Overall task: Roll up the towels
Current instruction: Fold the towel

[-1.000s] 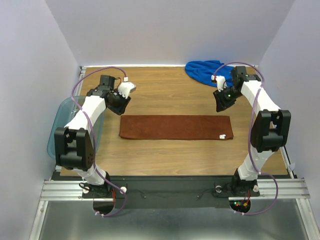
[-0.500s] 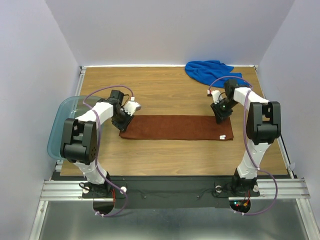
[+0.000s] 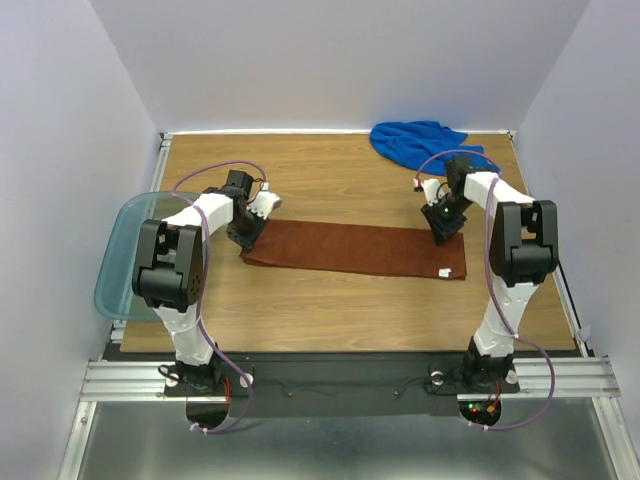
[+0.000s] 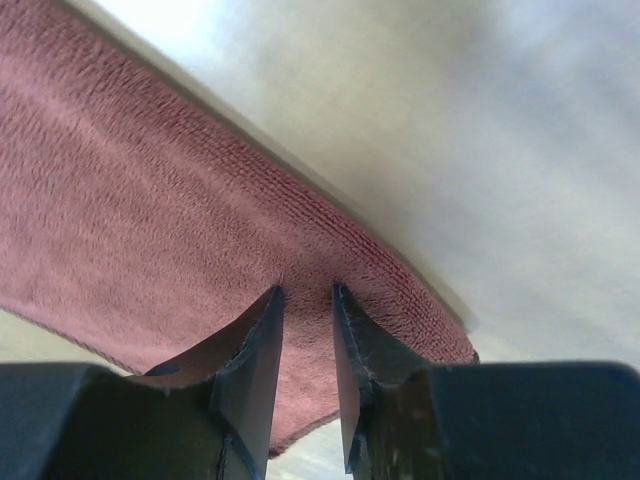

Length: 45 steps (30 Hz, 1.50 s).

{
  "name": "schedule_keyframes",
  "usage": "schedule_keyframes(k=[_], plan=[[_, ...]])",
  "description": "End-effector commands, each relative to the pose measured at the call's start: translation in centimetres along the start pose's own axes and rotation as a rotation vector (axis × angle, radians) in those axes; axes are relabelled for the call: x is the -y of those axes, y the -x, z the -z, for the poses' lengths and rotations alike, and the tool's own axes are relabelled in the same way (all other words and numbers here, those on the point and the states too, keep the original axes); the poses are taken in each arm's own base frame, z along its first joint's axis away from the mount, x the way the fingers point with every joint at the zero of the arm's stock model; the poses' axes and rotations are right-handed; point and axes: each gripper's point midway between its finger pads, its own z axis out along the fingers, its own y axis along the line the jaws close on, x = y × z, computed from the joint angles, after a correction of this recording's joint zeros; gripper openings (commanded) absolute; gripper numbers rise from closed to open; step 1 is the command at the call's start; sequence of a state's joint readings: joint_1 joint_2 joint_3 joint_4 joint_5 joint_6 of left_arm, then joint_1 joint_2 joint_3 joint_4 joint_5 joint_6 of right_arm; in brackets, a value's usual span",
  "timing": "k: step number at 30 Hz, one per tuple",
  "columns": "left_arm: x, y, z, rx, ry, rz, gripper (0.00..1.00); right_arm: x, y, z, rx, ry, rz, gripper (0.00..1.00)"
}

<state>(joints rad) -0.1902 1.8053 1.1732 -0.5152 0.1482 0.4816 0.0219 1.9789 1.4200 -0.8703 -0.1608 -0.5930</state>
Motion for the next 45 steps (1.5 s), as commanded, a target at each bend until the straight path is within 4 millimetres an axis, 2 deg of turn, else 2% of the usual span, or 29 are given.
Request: schedule_keyframes(k=[1,5,7,8,9,10,13,14,19,23,32,37,43,45], plan=[[-0.5,0.9,0.9,0.024,0.028,0.017,0.34,3.4,3.4,-0.1,0.064,-0.102,-0.027,0.33],[0.9,2.4,3.8,0.11,-0.03,0.009,0.45,2.5,4.8,3.0,0.139,-0.086,-0.05,0.43],[1.7,3.1,4.8,0.154,-0.069,0.003,0.51,1.7,5.1,5.5,0.187,-0.085,-0.064,0.47],[1.7,3.8,5.7,0.189,-0.068,0.004,0.52,1.6,4.9,6.4,0.2,-0.089,-0.074,0.6],[1.9,4.1,6.2,0.207,-0.074,0.004,0.53,1.5,4.8,7.1,0.213,-0.088,-0.085,0.64],[2.0,4.8,7.0,0.242,-0.078,0.003,0.53,1.9,4.3,8.4,0.234,-0.094,-0.121,0.65],[2.2,5.7,8.1,0.285,-0.08,0.008,0.53,2.2,2.8,9.0,0.23,-0.077,-0.207,0.65],[2.2,6.1,8.6,0.304,-0.079,0.005,0.54,3.0,1.7,9.0,0.225,-0.07,-0.256,0.64],[2.5,6.8,9.6,0.339,-0.095,0.011,0.53,3.0,-2.4,7.1,0.159,0.021,-0.426,0.57],[2.9,6.7,9.9,0.354,-0.105,0.015,0.54,3.1,-4.1,6.0,0.137,0.07,-0.509,0.53],[2.9,6.3,9.7,0.356,-0.095,0.012,0.55,2.0,-4.1,3.4,0.109,0.17,-0.575,0.54],[3.0,6.1,9.5,0.354,-0.096,0.013,0.55,1.7,-4.9,1.7,0.077,0.186,-0.597,0.52],[2.9,6.2,9.3,0.355,-0.097,0.013,0.55,0.5,-5.3,0.6,0.06,0.231,-0.614,0.43],[2.8,6.3,9.3,0.355,-0.093,0.013,0.55,0.1,-5.4,0.4,0.058,0.246,-0.616,0.36]])
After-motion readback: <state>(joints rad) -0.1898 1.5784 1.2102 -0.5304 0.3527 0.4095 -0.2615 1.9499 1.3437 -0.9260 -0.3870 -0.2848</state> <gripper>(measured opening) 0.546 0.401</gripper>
